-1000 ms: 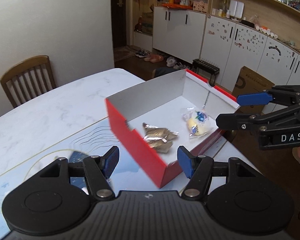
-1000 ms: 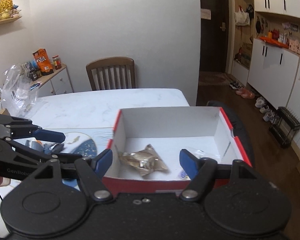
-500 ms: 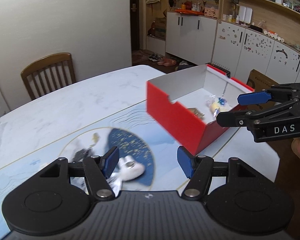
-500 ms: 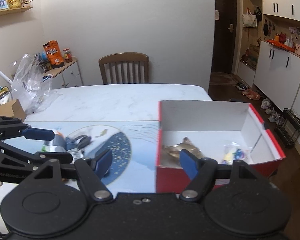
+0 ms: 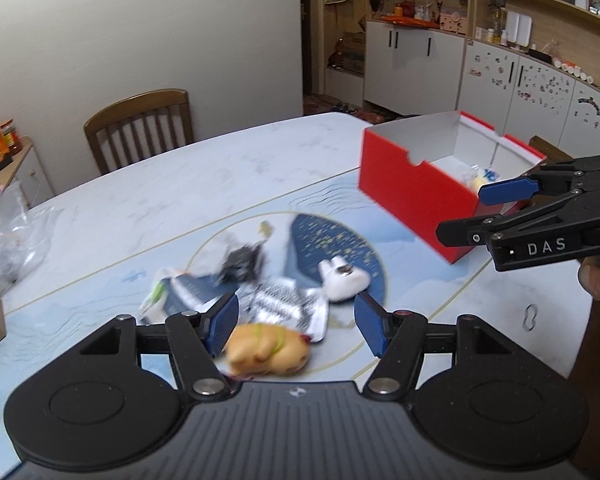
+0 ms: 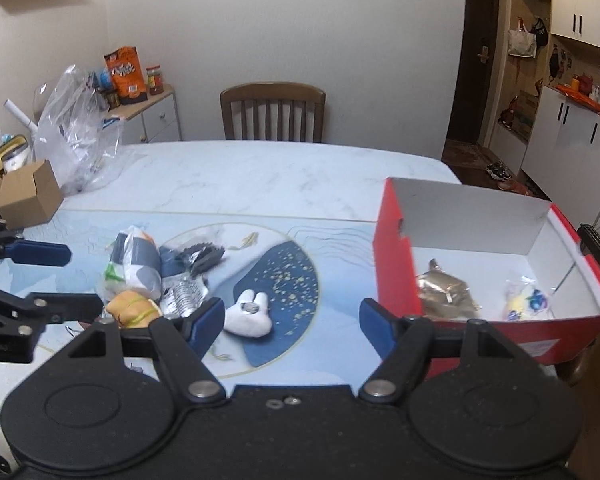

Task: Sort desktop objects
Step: 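Withdraw both tools from the shoebox back over the mat, then grasp the pink binder clip with the left tool while the right tool grasps the white plush bunny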

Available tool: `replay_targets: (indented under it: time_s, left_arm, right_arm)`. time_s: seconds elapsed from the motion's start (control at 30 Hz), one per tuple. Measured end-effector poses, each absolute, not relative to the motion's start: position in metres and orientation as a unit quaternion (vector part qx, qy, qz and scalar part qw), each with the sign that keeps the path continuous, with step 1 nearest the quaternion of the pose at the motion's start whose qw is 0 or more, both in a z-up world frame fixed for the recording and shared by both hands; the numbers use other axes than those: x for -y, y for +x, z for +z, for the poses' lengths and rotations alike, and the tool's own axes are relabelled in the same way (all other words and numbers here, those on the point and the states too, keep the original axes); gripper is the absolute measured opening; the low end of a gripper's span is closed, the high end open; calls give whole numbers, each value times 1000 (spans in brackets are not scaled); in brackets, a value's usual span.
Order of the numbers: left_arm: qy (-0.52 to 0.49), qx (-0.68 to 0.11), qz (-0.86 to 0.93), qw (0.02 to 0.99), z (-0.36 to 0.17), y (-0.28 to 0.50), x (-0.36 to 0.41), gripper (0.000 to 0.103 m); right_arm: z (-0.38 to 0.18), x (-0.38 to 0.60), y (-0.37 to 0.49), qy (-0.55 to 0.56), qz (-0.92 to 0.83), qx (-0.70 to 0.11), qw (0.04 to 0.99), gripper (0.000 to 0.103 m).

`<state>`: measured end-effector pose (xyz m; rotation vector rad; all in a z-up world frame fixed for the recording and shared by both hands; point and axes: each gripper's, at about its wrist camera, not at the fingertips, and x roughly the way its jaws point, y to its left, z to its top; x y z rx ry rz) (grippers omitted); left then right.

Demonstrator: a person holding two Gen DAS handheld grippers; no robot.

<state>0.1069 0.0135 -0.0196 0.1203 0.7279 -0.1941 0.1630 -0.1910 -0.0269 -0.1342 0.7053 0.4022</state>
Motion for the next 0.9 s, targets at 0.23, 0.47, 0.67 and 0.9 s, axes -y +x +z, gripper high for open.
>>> replay_targets:
  time_s: [0.23,0.47,0.67,0.9]
  left_arm:
    - [57,-372,-65,924,-45,102,-38,63]
    - [62,-389,-45,918,-70,101,-49,63]
    - [68,-394,-42,916,-84,107,-49,63]
    - [74,-401,-39,912,-97,114,-49,63]
  right_arm:
    - [-49,168,169,-73,196,-354,912,76]
    - [-71,155,179,-73,192,-363,909,77]
    - [-88,147,191,-66,183,-374,907,77]
    - [-107,137,206,-57,178,-390,902,77]
